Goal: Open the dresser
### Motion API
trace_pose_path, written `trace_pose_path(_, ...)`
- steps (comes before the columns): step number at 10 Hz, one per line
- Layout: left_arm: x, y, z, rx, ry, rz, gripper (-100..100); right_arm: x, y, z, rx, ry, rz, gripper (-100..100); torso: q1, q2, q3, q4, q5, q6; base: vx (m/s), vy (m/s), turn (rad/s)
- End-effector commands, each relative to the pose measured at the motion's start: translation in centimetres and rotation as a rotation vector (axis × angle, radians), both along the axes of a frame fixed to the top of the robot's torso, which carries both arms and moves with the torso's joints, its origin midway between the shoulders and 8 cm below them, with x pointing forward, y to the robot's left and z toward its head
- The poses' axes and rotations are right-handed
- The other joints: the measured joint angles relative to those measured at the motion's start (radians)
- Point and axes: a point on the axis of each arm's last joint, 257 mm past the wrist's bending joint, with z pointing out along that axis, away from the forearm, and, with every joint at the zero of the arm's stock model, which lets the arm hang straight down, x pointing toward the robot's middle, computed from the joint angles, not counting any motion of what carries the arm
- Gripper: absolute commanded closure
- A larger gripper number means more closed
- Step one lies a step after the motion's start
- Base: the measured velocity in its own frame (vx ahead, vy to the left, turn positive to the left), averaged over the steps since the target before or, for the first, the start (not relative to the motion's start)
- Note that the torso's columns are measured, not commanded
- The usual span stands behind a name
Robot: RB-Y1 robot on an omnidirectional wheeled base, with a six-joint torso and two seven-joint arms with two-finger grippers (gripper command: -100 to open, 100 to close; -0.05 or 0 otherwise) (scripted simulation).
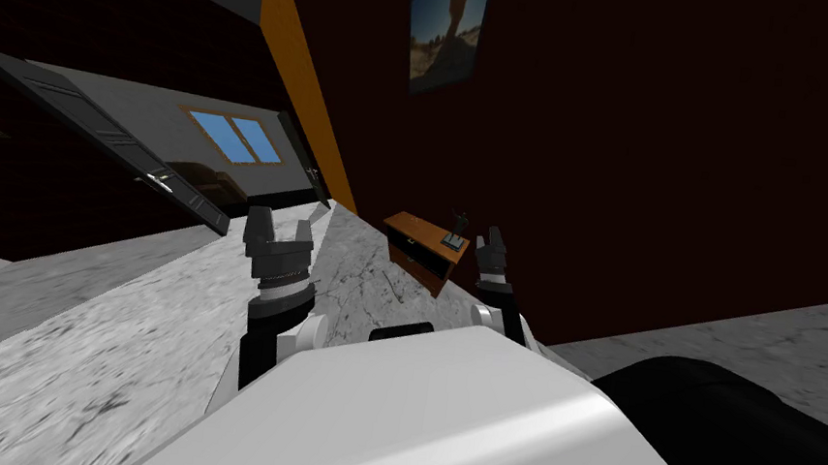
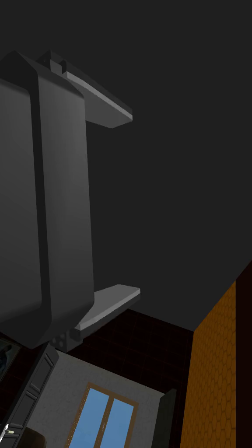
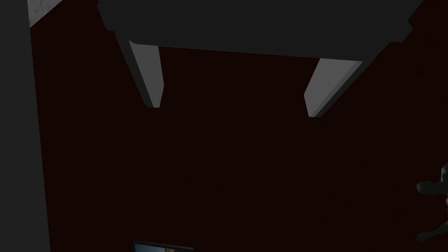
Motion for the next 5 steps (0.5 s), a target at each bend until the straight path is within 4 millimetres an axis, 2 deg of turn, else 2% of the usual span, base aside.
trace_pose_path(1, 0.0, 0.0, 0.0, 0.0, 0.0, 0.0, 0, 0.0, 0.0, 0.0, 0.0, 0.0, 0.0, 0, 0.0, 0.04, -0.082, 0.041, 0.0, 0.0, 0.0, 0.0, 0.0)
trace_pose_path(5, -0.01, 0.0, 0.01, 0.0, 0.0, 0.0, 0, 0.0, 0.0, 0.01, 0.0, 0.0, 0.0, 0, 0.0, 0.322, -0.644, 0.322, 0.0, 0.0, 0.0, 0.0, 0.0)
